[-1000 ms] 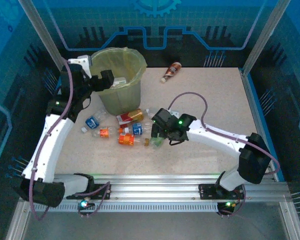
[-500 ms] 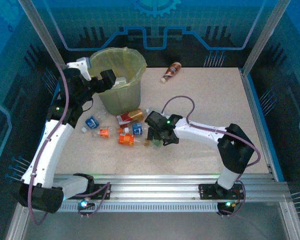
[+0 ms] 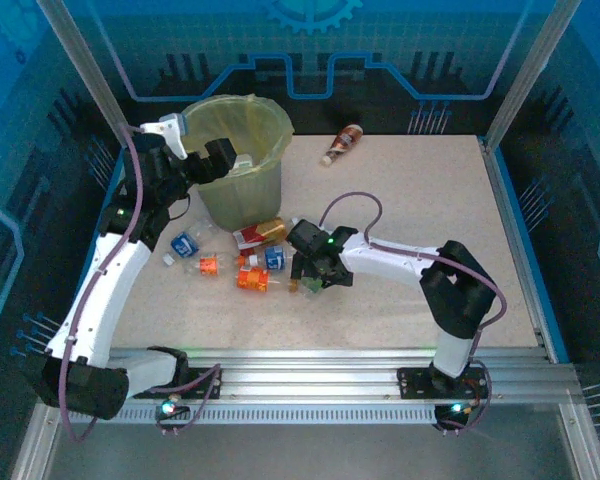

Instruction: Put the plastic bottles in the bin

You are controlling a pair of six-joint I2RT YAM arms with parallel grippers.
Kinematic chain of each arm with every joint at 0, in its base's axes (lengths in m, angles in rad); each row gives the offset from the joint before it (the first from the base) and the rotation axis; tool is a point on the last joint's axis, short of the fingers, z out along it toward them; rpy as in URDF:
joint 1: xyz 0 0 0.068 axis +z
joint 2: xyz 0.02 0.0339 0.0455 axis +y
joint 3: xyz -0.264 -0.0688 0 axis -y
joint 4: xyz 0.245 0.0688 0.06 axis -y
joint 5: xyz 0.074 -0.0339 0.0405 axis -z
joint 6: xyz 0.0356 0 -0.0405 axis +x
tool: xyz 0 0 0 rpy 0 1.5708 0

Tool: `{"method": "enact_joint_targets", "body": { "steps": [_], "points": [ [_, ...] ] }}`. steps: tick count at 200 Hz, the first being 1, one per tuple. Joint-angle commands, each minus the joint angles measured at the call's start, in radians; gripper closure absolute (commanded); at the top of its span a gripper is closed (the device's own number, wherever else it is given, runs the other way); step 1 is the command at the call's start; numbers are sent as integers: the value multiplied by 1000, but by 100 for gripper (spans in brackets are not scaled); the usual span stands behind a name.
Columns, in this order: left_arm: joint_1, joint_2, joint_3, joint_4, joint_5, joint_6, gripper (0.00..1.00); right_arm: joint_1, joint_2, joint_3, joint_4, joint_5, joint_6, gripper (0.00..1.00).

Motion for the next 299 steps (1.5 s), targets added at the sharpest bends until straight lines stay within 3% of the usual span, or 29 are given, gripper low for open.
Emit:
{"method": "enact_joint_targets", "body": {
  "steps": [1, 100, 169, 240, 299],
  "points": [
    [-1, 5, -15, 32, 22, -23, 1, -12, 8, 0, -8, -13, -15, 0],
    [-1, 0, -32, 64, 37, -44, 1, -43, -70, -109, -37, -35, -94, 9],
    [-1, 13, -33, 62, 48, -56, 1, -53, 6, -107, -27, -64, -155, 19],
    [-1, 16, -36, 66, 52, -63, 1, -47, 34, -125, -18, -63, -180, 44],
    [-3, 15, -25, 66, 87, -85, 1, -19, -122, -156, -34, 63, -251, 53]
  ]
}}
